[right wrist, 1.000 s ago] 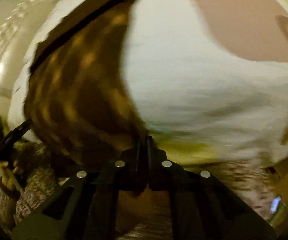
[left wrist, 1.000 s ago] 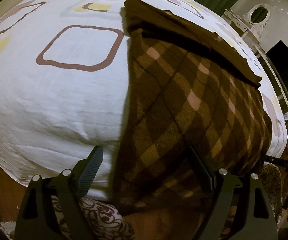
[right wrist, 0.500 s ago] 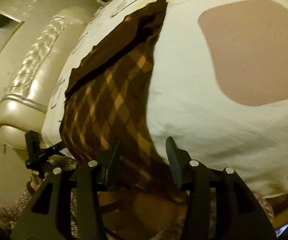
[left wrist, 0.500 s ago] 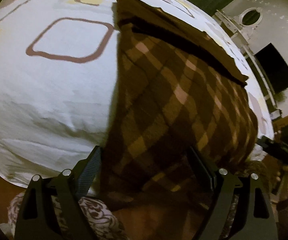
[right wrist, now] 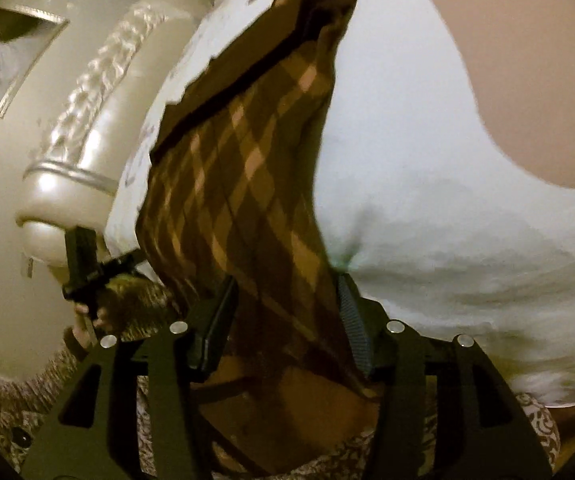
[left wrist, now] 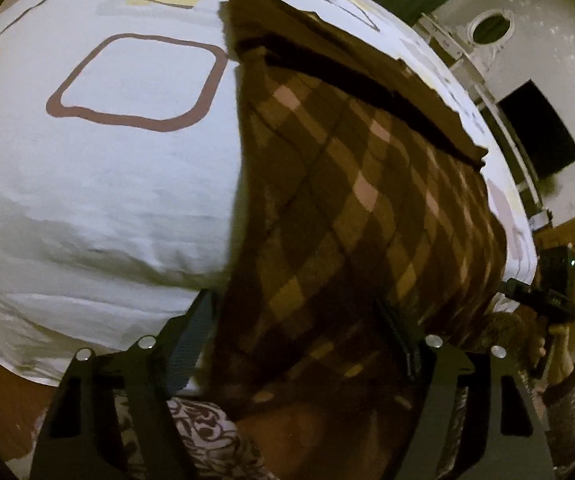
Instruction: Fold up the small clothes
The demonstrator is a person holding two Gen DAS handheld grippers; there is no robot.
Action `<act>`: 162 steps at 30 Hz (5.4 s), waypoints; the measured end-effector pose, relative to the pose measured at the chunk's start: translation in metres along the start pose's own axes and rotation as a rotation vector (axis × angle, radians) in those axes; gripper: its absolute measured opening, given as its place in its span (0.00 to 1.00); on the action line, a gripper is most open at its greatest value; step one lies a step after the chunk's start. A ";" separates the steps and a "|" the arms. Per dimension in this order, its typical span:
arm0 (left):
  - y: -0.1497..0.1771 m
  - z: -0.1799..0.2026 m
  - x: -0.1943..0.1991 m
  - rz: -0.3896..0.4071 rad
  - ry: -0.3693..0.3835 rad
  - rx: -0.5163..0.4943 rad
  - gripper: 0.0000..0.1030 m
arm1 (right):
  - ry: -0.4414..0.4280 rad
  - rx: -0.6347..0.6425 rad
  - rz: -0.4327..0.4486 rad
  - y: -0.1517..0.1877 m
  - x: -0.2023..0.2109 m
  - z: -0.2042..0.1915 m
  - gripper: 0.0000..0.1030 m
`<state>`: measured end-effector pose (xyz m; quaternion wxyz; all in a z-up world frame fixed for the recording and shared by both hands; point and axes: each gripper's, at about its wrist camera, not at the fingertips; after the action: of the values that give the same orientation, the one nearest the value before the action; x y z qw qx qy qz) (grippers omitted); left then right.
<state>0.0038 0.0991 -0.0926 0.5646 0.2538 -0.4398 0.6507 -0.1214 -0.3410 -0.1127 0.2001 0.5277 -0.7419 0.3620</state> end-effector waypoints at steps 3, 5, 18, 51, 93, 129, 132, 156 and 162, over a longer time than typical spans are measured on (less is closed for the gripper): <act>0.002 0.002 -0.001 -0.007 -0.008 -0.024 0.73 | 0.013 0.015 -0.038 0.000 -0.008 -0.002 0.50; 0.005 0.002 -0.001 -0.026 -0.017 -0.030 0.71 | 0.007 0.012 -0.038 0.001 -0.007 -0.001 0.50; 0.003 -0.034 -0.021 -0.137 -0.056 0.170 0.68 | -0.024 -0.006 -0.053 -0.003 -0.015 -0.003 0.38; -0.107 -0.027 0.022 0.085 0.274 0.231 0.05 | -0.344 -0.143 0.255 -0.081 0.020 0.010 0.03; -0.047 -0.060 0.011 -0.015 0.370 0.314 0.47 | -0.310 -0.289 0.167 -0.024 -0.009 0.043 0.37; -0.231 -0.005 0.026 0.188 0.471 0.467 0.08 | -0.505 -0.324 0.507 -0.210 0.020 0.032 0.05; -0.247 -0.011 0.008 0.180 0.452 0.497 0.08 | -0.483 -0.363 0.500 -0.225 0.006 0.048 0.05; -0.284 -0.055 -0.078 0.113 0.354 0.626 0.12 | -0.427 -0.645 0.545 -0.260 -0.067 0.133 0.25; -0.287 -0.058 -0.071 0.131 0.400 0.633 0.34 | -0.387 -0.641 0.572 -0.260 -0.057 0.140 0.31</act>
<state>0.3047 0.1054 -0.0978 0.4901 0.2549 -0.1135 0.8258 0.1523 -0.4567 -0.1588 0.1034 0.2713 -0.9556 0.0501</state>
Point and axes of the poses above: each gripper's, at about its wrist camera, not at the fingertips, and x roughly against the way its jaws point, z to its right, y to its underside, and after that the axes turned 7 degrees about x, right-handed
